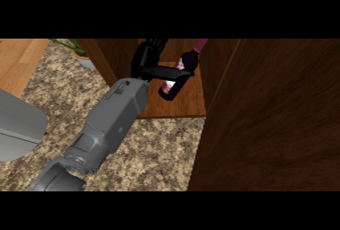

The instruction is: Pick up the wine, place it into the cabinet and close the cabinet

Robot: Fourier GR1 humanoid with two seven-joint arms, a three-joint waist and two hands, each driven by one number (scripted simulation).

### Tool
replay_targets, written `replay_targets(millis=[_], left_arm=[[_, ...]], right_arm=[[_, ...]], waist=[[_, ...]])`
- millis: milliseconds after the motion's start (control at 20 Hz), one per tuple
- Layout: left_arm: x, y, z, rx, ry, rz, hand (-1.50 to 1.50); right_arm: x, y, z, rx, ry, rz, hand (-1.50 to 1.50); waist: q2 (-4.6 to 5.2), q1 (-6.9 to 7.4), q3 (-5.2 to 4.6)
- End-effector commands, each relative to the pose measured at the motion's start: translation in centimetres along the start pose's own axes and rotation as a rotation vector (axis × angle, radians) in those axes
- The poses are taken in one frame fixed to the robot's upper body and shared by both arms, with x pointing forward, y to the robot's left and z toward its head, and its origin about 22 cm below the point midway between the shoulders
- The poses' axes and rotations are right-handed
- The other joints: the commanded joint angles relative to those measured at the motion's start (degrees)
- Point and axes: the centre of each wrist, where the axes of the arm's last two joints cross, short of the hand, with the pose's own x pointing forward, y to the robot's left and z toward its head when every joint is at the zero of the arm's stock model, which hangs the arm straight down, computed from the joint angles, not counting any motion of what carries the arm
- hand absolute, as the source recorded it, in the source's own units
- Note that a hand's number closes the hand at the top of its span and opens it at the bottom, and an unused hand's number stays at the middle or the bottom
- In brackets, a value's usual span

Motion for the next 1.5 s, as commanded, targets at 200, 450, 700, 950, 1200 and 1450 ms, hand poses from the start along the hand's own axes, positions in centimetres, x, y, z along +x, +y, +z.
replay_targets(millis=[200,450,700,950,1200,1450], left_arm=[[-2.3,0.4,3.5,-0.055,0.032,0.093,-1.5],[-4.5,0.8,7.5,-0.044,0.055,0.13,-1.5],[-4.0,-0.3,9.8,-0.06,0.057,0.143,-1.5],[-3.7,-0.9,13.7,-0.042,0.07,0.182,-1.5],[-2.3,2.1,17.5,-0.01,0.062,0.212,-1.5],[-2.0,4.8,21.0,0.0,0.043,0.232,-1.5]], right_arm=[[4.2,-0.4,0.5,0.008,-0.004,-0.114,-1.5],[4.6,-0.4,1.1,-0.006,0.007,-0.131,-1.5],[4.3,-0.4,1.0,-0.034,0.006,-0.11,-1.5],[3.8,-0.4,0.9,-0.03,0.003,-0.089,-1.5],[4.6,-0.5,1.5,-0.009,0.022,-0.059,-1.5],[4.5,-0.5,1.3,0.104,0.017,-0.043,-1.5]], waist=[[-0.6,1.08,-0.05],[-0.94,2.33,-0.01],[-0.5,3.09,0.0],[-0.3,3.14,0.02],[-0.22,2.44,-0.02],[0.21,1.9,-0.03]])
